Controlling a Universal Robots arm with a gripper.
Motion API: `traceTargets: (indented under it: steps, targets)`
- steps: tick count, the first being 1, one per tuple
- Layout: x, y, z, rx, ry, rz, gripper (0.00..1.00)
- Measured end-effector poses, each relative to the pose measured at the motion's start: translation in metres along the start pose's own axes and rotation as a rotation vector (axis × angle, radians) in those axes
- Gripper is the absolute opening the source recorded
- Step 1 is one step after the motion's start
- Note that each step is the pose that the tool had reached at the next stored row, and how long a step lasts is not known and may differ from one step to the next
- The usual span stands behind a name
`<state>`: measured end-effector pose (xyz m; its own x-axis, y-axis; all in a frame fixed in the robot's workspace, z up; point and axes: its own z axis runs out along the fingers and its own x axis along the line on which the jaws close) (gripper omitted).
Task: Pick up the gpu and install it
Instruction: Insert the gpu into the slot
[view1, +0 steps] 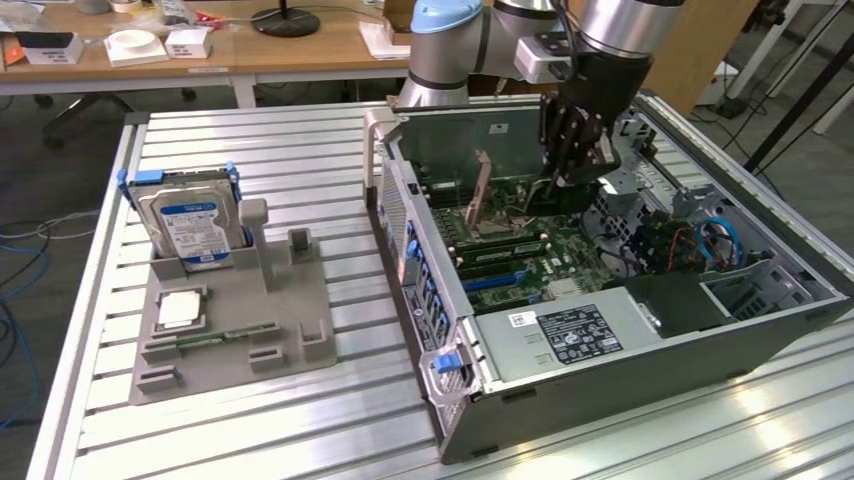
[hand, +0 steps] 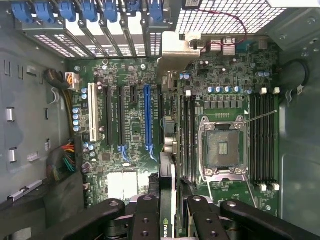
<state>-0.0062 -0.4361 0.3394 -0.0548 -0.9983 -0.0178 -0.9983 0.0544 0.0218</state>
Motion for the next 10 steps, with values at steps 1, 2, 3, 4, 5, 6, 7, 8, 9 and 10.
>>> traceTargets:
  steps: [1,2,3,4,5,6,7,8,9,10]
  targets:
    - [0.0004,0.0000,0.0001,0.0000,0.0000,0.000,0.26]
    - [0.0008,-0.0001,0.0003,0.0000,0.0000,0.000,0.26]
    - [0.0011,-0.0001,0.0006,0.0000,-0.0001,0.000,0.26]
    - [0.0015,-0.0001,0.0008,0.0001,-0.0001,0.000,0.26]
    - [0.0019,-0.0001,0.0010,0.0000,0.0000,0.000,0.26]
    - [0.0022,-0.0002,0.0012,0.0000,0.0000,0.000,0.26]
    - [0.0026,-0.0002,0.0013,0.0000,0.0000,0.000,0.26]
    - [0.0029,-0.0002,0.0016,0.0000,0.0000,0.000,0.26]
    - [0.0032,-0.0002,0.0018,0.0000,0.0000,0.000,0.26]
    - [0.0037,-0.0003,0.0020,0.0000,0.0000,0.000,0.26]
